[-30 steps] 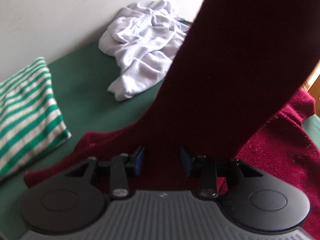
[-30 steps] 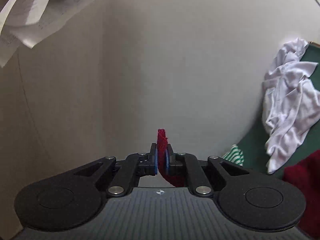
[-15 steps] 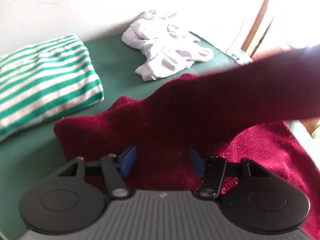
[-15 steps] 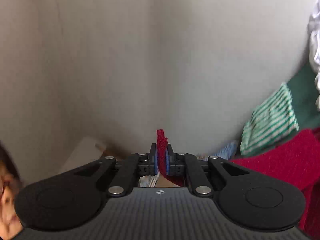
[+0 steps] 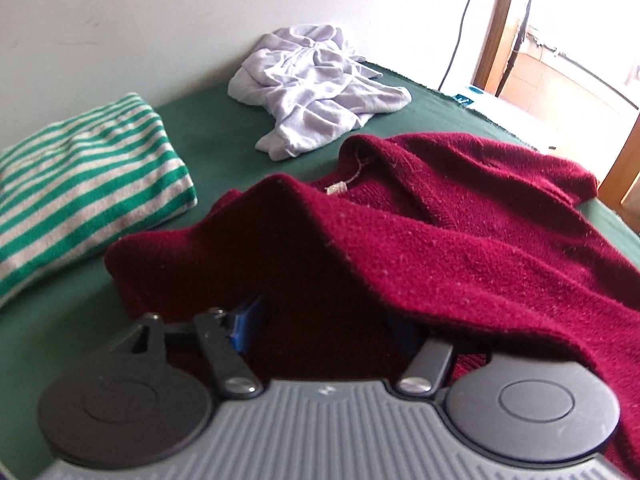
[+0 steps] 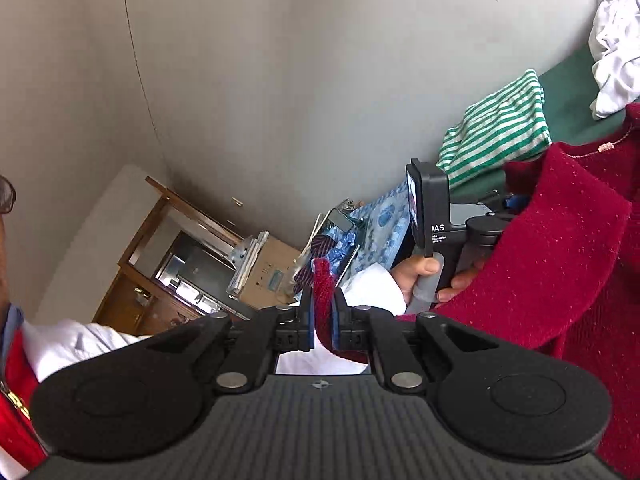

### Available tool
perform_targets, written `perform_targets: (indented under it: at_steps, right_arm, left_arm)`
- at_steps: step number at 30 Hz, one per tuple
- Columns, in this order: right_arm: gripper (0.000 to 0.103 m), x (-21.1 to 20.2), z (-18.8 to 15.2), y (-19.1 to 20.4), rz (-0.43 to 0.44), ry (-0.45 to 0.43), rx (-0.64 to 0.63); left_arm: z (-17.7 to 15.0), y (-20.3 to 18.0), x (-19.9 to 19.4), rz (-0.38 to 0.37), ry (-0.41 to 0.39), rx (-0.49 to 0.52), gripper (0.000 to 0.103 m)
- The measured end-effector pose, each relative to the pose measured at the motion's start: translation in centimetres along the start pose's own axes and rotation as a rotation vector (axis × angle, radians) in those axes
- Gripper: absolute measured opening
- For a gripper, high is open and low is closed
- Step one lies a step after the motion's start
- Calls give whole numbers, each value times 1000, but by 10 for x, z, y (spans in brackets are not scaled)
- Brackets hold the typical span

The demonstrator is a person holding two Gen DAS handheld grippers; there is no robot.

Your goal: Fold clothes

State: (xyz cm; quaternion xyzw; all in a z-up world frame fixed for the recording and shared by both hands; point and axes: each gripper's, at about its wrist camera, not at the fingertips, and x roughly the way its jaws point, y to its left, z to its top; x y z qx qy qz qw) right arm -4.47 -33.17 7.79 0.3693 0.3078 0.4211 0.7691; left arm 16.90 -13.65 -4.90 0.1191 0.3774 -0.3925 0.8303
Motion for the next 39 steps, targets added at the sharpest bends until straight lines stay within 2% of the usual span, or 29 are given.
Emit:
perform_targets:
  at_steps: [7,10,14,16,18,21,25,29,33,34,36,39]
  right_arm:
    - [8,-9,0,3,-31,-14,-12]
    - [8,-6,-1,7,-76,-16,-42]
    - [8,-5,-5,18,-121,-8,-98]
    - [8,-4,-8,25,-146,7,-140]
    - [8,-2,-12,30,-157,22,-178]
    - [9,-1,-16,31,-158,42,-204]
    - [9,-3,-22,28,-155,55,-198]
    - [9,-5,-29,24,-153,66,-190]
    - [9,-7,-38,19,-165,91,-168]
    - [10,-7,-41,18,-167,99,-161]
    - [10,-6,-47,17,-169,109,-147]
    - [10,-6,-51,16,-166,96,-136]
  left_arm:
    - [24,8,-5,1,-22,11,62]
    - [36,11,4,19,-11,-4,51]
    - [37,12,26,112,17,-30,39]
    - [35,16,26,114,-2,-62,37]
    - [37,21,21,104,-21,-94,26]
    - [37,23,16,96,-11,-112,21]
    - [26,20,5,61,-5,-123,21]
    - [9,19,-9,76,-3,-90,23]
    - [-1,28,-23,60,-2,-122,24]
    - [-3,30,-26,49,-4,-135,26]
    - [-6,34,-31,15,-2,-168,40]
    - [-10,32,-31,-12,8,-179,41]
